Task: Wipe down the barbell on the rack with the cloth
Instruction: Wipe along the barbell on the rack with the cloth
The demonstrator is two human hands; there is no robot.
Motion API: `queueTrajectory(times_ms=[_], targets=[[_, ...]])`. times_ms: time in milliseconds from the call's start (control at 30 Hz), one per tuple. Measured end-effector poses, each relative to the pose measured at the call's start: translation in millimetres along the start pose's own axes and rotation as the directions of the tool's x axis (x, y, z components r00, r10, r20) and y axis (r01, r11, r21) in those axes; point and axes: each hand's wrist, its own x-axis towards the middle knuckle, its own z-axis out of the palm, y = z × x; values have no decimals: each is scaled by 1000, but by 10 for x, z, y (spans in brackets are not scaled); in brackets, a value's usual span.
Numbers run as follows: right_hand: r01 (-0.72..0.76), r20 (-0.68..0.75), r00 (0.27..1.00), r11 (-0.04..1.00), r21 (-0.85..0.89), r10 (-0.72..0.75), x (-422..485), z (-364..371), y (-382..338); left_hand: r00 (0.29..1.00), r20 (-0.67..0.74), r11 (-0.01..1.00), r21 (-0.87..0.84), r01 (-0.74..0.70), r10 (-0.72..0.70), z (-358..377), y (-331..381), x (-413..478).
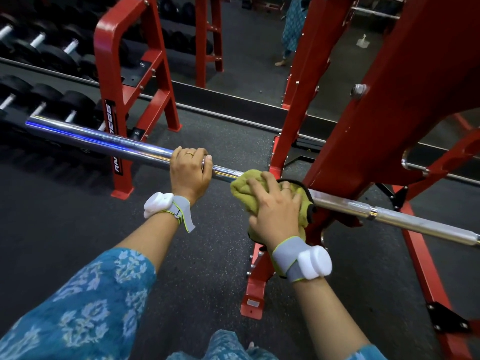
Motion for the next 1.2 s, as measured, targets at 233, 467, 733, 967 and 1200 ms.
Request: queueTrajectory(times_ms=[233, 467, 733, 967, 1200], targets=[[-206, 77, 975, 977, -56, 210, 194, -178, 110, 1000, -12, 1000, 19, -1, 1, 7, 5, 2], [113, 8, 994, 994, -13, -113, 156, -30, -33, 1000, -11, 1000, 20, -5, 5, 2, 17, 3], [-54, 32, 998, 998, 26, 53, 189, -131, 13, 1000, 3, 1000, 9, -1, 1, -7, 15, 1], [144, 80, 987, 989, -17, -142, 341, -73, -216, 1000, -12, 1000, 23, -10, 10, -5, 16, -2], [162, -24, 987, 986, 26, -162, 106, 45, -16, 1000, -22, 1000, 11, -16, 16, 8, -3, -5]])
